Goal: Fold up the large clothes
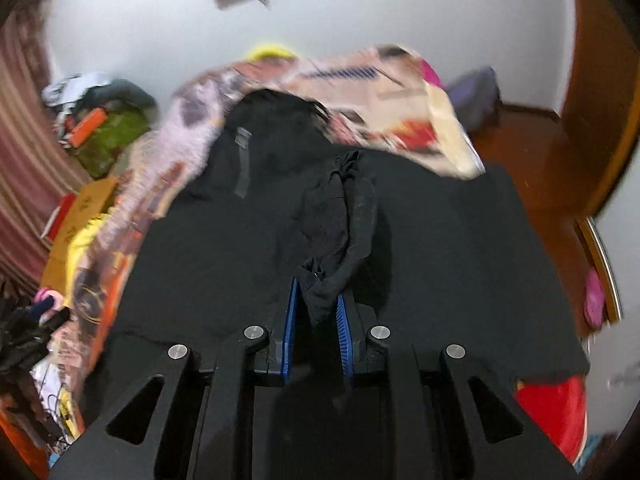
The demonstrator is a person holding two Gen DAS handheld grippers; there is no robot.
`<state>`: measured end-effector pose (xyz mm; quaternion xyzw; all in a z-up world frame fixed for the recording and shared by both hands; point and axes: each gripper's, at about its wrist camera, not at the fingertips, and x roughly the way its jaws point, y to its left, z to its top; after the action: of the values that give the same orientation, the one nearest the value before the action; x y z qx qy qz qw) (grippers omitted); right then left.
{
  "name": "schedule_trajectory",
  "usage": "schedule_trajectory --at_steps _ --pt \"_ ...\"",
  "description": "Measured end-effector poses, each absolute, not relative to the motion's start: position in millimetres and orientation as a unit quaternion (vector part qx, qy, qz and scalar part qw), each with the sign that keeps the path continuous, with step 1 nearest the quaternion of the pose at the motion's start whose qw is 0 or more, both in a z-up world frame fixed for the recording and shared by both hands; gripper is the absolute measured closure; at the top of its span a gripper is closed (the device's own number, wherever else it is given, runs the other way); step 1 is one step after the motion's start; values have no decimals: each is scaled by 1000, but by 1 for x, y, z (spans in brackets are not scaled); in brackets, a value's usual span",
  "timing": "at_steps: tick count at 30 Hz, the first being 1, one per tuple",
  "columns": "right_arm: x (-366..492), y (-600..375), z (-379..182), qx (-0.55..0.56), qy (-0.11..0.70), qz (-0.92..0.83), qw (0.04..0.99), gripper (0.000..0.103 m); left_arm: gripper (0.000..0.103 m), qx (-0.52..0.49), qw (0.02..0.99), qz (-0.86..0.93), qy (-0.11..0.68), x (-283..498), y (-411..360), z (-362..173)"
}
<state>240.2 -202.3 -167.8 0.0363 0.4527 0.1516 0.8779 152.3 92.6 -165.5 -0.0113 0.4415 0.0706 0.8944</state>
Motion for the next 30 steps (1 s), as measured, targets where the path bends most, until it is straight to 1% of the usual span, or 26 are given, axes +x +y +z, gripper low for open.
schedule_trajectory --at_steps 5,10,15,16,17,18,20,22,23,24,28,30 --pt "238 -223 -179 62 472 154 866 85 39 -5 889 57 453 159 77 -173" --pt "227 -242 -163 31 445 139 884 85 39 3 888 36 459 170 57 -174" --pt "217 -270 -140 56 422 142 894 84 39 13 893 18 449 186 35 -163" --pt "217 -275 -137 60 418 138 896 81 39 13 895 12 445 190 30 -159" --pt "215 -284 -132 67 412 131 899 74 39 12 897 8 441 193 26 -156" --pt "213 -290 -128 73 407 124 902 69 39 12 899 5 438 195 22 -153" --pt "207 -312 -120 90 391 100 911 50 39 12 903 -1 430 201 12 -147" --pt "202 -330 -116 106 379 77 916 42 39 13 906 -7 424 207 2 -142" --pt "199 -342 -115 117 376 64 917 39 39 13 907 -10 422 209 -2 -141" --pt "198 -350 -115 126 377 56 916 39 39 12 907 -13 420 212 -6 -140" --pt "193 -392 -129 176 385 16 906 39 39 11 908 -26 419 221 -22 -138" --pt "194 -413 -145 208 403 -4 891 39 39 13 907 -31 420 225 -29 -140"
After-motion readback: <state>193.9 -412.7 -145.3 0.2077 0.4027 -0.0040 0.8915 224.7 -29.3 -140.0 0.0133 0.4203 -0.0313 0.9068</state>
